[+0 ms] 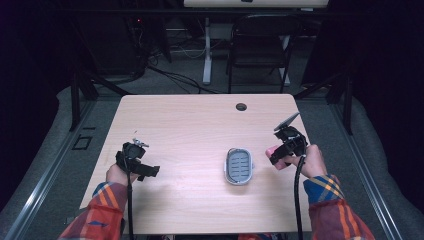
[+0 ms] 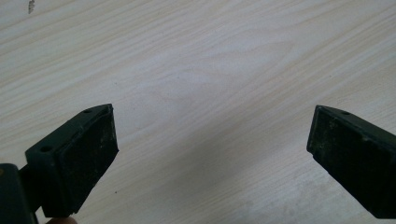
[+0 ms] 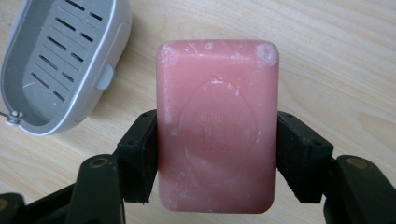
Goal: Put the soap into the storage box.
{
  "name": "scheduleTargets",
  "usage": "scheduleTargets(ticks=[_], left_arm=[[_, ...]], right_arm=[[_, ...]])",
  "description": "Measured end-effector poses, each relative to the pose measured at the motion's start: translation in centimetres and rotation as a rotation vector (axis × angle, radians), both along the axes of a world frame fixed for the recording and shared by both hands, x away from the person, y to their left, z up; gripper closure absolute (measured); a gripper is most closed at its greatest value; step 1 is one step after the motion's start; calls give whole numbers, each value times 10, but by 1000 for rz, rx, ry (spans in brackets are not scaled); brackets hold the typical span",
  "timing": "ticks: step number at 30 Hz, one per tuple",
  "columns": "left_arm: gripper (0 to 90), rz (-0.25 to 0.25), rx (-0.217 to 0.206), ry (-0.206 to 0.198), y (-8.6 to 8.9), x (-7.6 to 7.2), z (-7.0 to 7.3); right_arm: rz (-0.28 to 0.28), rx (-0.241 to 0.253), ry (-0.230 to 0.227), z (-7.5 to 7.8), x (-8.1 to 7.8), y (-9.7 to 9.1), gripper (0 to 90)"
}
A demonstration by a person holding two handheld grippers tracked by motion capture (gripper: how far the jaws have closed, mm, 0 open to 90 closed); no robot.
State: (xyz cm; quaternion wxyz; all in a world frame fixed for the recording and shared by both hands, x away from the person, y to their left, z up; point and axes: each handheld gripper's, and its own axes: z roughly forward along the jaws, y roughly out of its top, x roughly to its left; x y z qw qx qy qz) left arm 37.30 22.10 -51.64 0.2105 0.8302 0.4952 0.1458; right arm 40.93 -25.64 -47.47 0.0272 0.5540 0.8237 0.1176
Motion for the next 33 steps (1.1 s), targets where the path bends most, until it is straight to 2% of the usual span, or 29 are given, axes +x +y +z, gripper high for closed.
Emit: scheduleTargets(ticks=[5, 8, 9, 10, 11, 15, 17, 23, 25, 27, 29, 33], left_arm=[[17, -3, -2, -8, -2, -1, 1], [17, -2, -3, -5, -2, 0, 1], [17, -3, -3, -5, -2, 0, 1], [17, -4, -2, -5, -2, 0, 1], [17, -4, -3, -5, -2, 0, 1], [17, -6, -8, -6, -2, 0, 0], [18, -9, -11, -11, -2, 0, 1], [17, -9, -13, -20, -3, 0, 2], [17, -9, -11, -10, -2, 0, 2], [17, -11, -12, -10, -2, 0, 2], [17, -13, -13, -13, -3, 0, 1], [17, -13, -13, -16, -3, 0, 1]], right_arm=[[21, -1, 1, 6, 1, 7, 370], [14, -10, -9, 13, 2, 12, 370], [32, -10, 0, 16, 3, 11, 370], [19, -2, -10, 18, 3, 14, 370], [34, -10, 0, 20, 4, 15, 370], [27, -12, -15, 25, 4, 21, 370], [38, -23, -7, 27, 4, 26, 370], [59, -30, 4, 27, 4, 35, 370], [68, -46, 14, 27, 5, 41, 370], [70, -42, 10, 26, 5, 42, 370], [90, -48, 31, 27, 6, 45, 370], [85, -51, 24, 23, 8, 53, 370]])
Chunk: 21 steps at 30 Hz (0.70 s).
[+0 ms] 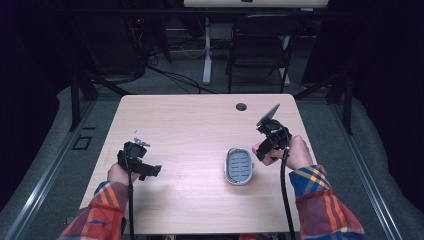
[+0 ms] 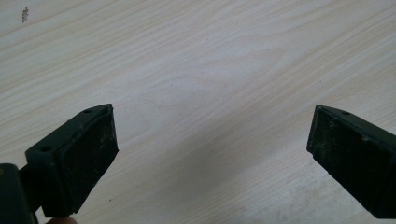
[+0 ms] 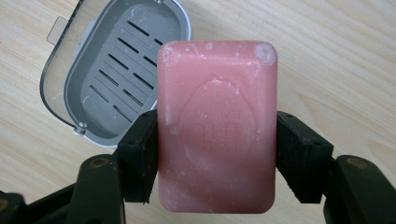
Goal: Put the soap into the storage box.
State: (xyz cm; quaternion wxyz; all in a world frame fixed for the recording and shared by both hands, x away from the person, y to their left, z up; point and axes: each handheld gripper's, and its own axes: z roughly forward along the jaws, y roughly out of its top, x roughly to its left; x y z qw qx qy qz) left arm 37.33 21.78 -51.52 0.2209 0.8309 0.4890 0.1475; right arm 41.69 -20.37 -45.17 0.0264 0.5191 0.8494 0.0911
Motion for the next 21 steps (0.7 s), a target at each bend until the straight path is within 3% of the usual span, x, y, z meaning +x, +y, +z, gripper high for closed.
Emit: scheduleTargets(ticks=[1, 9, 10, 17, 21], left_arm=[[17, -1, 0, 1, 0, 0, 0], [18, -12, -3, 7, 0, 0, 0], [18, -15, -3, 7, 0, 0, 0], [12, -24, -22, 11, -2, 1, -1], [12, -30, -17, 8, -3, 0, 1]], right_arm=[[20, -11, 20, 0, 2, 2, 370], [23, -27, 20, -9, 4, 18, 370], [40, -48, 36, -9, 5, 20, 370], [40, -33, 43, -16, 9, 34, 370], [54, -49, 66, -19, 9, 39, 370]])
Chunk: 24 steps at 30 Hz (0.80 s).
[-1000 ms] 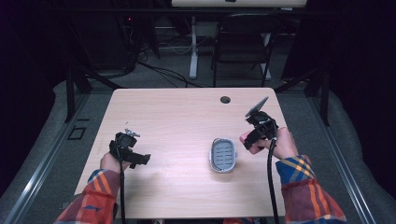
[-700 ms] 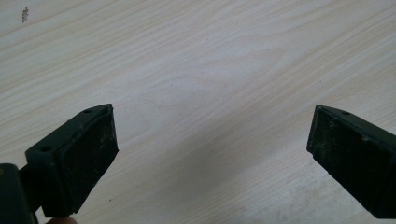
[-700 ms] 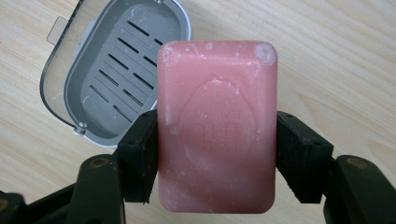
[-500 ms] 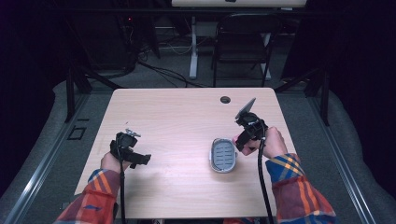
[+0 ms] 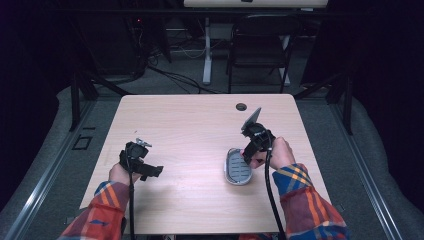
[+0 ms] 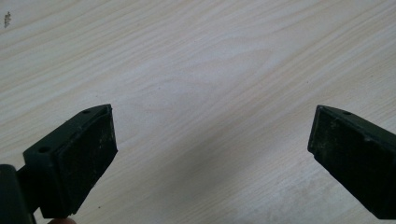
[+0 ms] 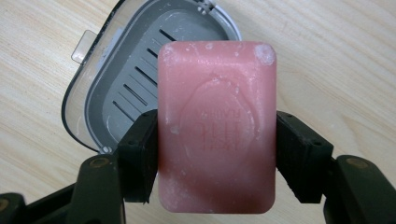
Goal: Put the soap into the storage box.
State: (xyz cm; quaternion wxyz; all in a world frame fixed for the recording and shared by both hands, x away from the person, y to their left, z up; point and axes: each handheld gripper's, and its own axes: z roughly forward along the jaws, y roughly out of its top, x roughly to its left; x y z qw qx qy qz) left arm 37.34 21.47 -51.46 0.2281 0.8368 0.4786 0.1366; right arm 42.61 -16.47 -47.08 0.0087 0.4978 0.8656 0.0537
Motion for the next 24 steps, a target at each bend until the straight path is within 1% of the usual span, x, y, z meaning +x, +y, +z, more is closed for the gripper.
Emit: scheduleTargets(ticks=[1, 4, 5, 6, 8, 10, 11, 13, 15, 16, 17, 19, 20, 21, 23, 24], left_arm=[[12, 1, -2, -1, 0, 0, 0], [12, -7, 2, 0, -2, 0, 0], [12, -7, 2, -1, -3, 0, 0], [12, -7, 5, -3, -3, 0, 1], [12, -6, 9, 0, -2, 0, 0], [12, -3, 8, -1, -2, 1, 0], [12, -5, 8, 0, -3, 1, 0], [12, -11, 9, 4, -4, 1, 0], [12, -14, 9, 5, -3, 1, 0], [12, -9, 9, 0, -3, 2, -1], [12, -10, 8, 1, -3, 2, -1], [13, -11, 9, 1, -3, 2, 0], [13, -11, 10, -1, -3, 1, 0], [14, -13, 10, -1, -3, 1, 0], [14, -18, 12, 2, -3, 1, 0], [14, -19, 13, 2, -3, 1, 1]], right_arm=[[-15, 16, -18, -3, -1, 2, 370], [0, -15, -11, -1, -1, 4, 370], [-10, -7, -26, -2, -3, 5, 370], [6, -19, -6, -1, -2, 6, 370], [6, -21, -11, -2, -1, 8, 370], [-10, -30, -25, -6, -2, 12, 370], [-2, -48, -16, -6, -1, 14, 370], [3, -51, -3, -8, 0, 18, 370], [-2, -55, -8, -10, 0, 21, 370], [-2, -48, -14, -11, 0, 23, 369], [6, -57, -1, -11, 1, 24, 369], [13, -62, 3, -13, 2, 27, 369], [11, -64, 11, -13, 2, 29, 369], [-6, -46, -8, -15, 1, 31, 369], [-17, -35, -11, -17, 0, 33, 369], [-11, -45, -2, -17, 1, 34, 369]])
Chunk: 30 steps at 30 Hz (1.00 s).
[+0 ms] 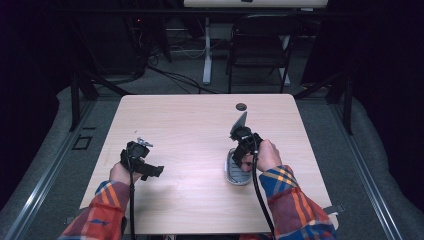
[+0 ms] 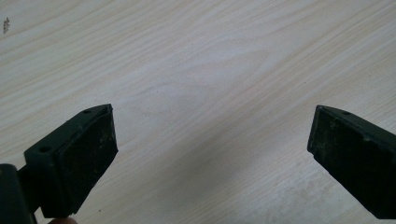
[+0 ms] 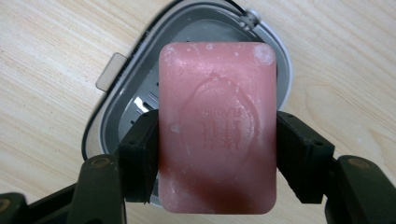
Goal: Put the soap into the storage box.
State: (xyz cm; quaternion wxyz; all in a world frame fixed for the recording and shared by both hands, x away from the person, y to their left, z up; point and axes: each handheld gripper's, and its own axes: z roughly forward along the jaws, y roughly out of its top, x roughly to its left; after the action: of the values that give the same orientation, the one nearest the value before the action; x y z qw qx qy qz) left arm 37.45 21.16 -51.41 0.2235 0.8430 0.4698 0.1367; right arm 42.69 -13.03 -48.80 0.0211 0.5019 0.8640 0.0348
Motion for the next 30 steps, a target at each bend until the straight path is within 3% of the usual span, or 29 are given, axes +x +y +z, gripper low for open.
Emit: scheduleTargets(ticks=[7, 12, 17, 18, 20, 23, 29, 30], left_arm=[[15, -2, -2, 2, 0, 0, 0], [17, -8, 3, 8, -1, 0, -1], [20, -16, 9, 17, -1, 2, -2], [21, -18, 9, 20, -1, 2, -2], [20, -19, 10, 25, -1, 2, -3], [21, -19, 9, 19, -2, 2, -3], [20, -28, 2, 24, -3, 2, -3], [20, -27, -1, 23, -2, 1, -3]], right_arm=[[-36, 9, 2, -4, 2, 4, 367], [-21, 48, 18, -1, 2, 2, 358], [-33, 122, 20, 1, -1, -2, 383], [-17, 112, 30, 4, -1, -3, 385], [-17, 152, -12, 8, -4, -5, 388], [31, 171, -28, 16, -9, -11, 363], [71, 188, -81, 24, -20, -26, 294], [88, 171, -80, 26, -21, -28, 275]])
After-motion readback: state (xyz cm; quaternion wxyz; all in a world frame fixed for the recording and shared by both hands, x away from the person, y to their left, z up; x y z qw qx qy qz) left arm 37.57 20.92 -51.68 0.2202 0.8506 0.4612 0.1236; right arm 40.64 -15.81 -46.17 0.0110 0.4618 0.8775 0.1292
